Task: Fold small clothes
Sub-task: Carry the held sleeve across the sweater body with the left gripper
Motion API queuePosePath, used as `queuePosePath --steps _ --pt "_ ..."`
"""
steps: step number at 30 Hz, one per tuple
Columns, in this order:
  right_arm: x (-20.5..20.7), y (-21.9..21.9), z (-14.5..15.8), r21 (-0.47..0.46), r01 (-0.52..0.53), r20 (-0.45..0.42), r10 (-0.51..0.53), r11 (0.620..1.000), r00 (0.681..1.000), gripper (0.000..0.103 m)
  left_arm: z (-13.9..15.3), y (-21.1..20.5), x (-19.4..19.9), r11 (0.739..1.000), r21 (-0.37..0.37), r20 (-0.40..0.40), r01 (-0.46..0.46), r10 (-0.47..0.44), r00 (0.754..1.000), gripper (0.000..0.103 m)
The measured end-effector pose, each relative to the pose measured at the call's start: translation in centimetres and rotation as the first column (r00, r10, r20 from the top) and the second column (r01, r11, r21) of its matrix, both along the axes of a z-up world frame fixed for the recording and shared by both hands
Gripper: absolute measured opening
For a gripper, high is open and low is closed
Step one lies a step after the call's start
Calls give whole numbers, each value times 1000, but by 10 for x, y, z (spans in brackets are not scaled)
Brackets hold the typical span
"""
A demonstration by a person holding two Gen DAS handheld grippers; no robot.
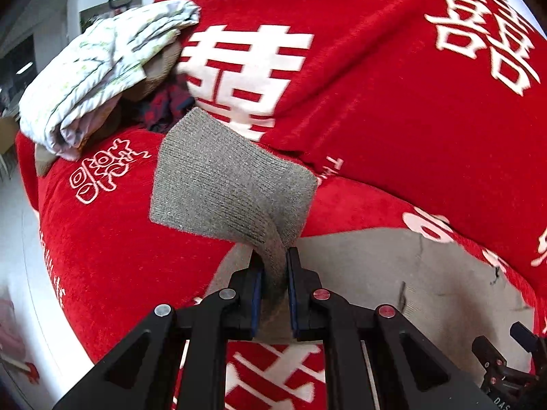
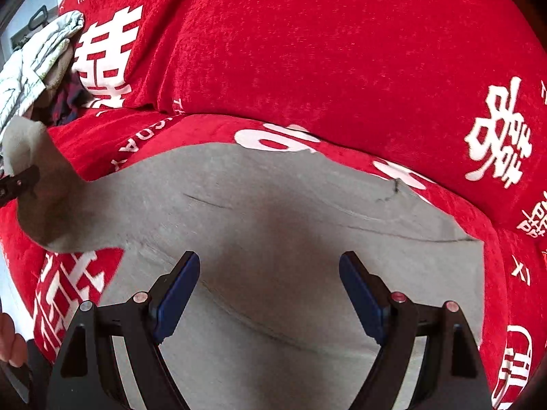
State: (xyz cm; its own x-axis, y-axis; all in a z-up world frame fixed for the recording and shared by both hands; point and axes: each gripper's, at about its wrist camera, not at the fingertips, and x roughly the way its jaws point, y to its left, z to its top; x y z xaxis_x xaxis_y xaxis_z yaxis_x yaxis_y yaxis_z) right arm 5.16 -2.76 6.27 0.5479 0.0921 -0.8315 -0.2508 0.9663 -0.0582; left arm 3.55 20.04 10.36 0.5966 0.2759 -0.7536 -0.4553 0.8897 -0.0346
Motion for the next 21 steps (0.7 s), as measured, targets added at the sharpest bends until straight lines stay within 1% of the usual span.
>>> queuePosePath --steps 4,15,21 --pt "-8 -16 0 8 5 1 -5 1000 1000 87 0 -19 4 1000 8 -19 25 -25 1000 14" --pt "-26 -63 5 103 70 3 -71 992 997 87 -3 -85 14 991 61 -71 122 -117 991 14" --pt "-32 -90 4 113 104 10 -106 988 994 87 -6 -122 20 983 82 -91 162 -155 984 14"
